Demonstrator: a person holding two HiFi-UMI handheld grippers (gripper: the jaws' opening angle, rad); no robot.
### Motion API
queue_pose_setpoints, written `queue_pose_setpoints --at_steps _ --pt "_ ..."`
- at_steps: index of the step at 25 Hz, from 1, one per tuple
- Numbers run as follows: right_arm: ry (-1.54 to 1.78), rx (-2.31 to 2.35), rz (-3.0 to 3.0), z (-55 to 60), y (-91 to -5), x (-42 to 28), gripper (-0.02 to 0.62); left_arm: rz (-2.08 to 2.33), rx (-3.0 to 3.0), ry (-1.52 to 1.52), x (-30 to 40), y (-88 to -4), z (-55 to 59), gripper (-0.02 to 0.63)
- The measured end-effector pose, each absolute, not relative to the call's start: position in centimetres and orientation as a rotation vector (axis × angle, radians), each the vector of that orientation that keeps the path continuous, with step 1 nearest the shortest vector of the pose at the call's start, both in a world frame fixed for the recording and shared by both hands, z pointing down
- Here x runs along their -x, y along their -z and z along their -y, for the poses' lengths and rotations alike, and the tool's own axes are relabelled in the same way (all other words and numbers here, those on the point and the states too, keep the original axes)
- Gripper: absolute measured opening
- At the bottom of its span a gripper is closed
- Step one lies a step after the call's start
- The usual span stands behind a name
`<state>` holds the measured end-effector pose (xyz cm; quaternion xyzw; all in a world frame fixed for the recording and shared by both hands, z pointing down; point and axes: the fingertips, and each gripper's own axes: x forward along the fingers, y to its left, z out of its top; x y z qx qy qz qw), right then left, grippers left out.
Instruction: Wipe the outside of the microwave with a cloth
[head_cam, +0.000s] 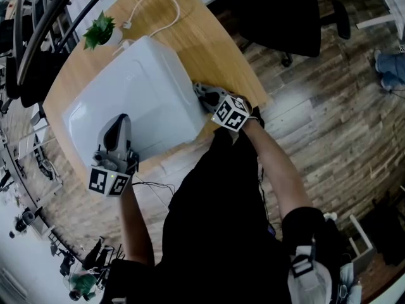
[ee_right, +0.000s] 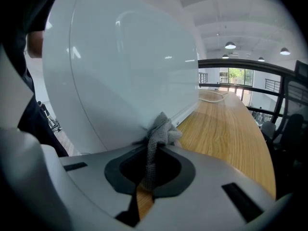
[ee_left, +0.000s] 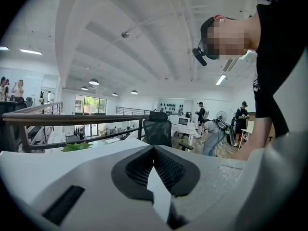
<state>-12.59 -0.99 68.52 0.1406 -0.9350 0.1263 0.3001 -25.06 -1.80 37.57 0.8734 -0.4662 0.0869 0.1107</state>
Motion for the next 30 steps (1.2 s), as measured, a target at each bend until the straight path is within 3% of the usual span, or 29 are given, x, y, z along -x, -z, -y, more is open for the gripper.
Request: queue_pose_setpoints --at_steps 30 --pt "-0.355 -0.369 2.414 -6.5 -68.7 9.6 0.017 1.311 -2.598 -0.27 24.3 -37.6 1.5 0.002"
